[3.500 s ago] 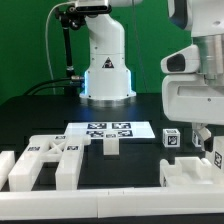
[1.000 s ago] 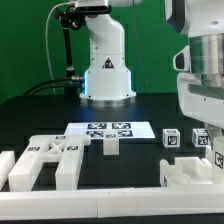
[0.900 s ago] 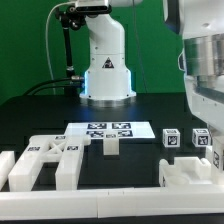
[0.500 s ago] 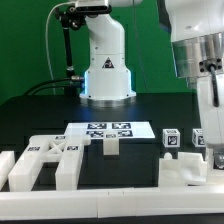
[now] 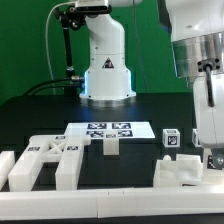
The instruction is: Assemble chair
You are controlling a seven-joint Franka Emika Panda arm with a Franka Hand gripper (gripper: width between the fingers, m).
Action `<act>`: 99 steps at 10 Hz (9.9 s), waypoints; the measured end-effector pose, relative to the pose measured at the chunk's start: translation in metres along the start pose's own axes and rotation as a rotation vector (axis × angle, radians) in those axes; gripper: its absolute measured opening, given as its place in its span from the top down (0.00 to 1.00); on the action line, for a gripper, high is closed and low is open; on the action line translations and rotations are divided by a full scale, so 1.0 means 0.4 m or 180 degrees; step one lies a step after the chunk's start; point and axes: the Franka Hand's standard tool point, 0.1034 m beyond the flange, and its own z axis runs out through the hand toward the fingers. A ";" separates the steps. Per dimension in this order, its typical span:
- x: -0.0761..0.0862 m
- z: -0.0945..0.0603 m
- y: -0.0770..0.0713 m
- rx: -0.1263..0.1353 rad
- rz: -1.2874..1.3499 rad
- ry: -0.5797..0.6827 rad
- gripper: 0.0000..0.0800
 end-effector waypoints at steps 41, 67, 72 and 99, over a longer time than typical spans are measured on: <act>0.404 -0.051 0.136 -0.0608 -0.5970 0.0111 0.19; 0.510 0.027 0.331 -0.3262 -0.4975 -0.1916 0.52; 0.512 0.027 0.330 -0.3258 -0.4969 -0.1917 0.64; 0.103 -0.167 0.026 0.1060 -0.5252 0.1252 0.64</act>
Offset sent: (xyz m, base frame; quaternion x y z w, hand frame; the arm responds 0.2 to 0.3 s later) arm -0.0023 -0.0142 0.0415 0.0032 -0.0053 -0.0622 0.9980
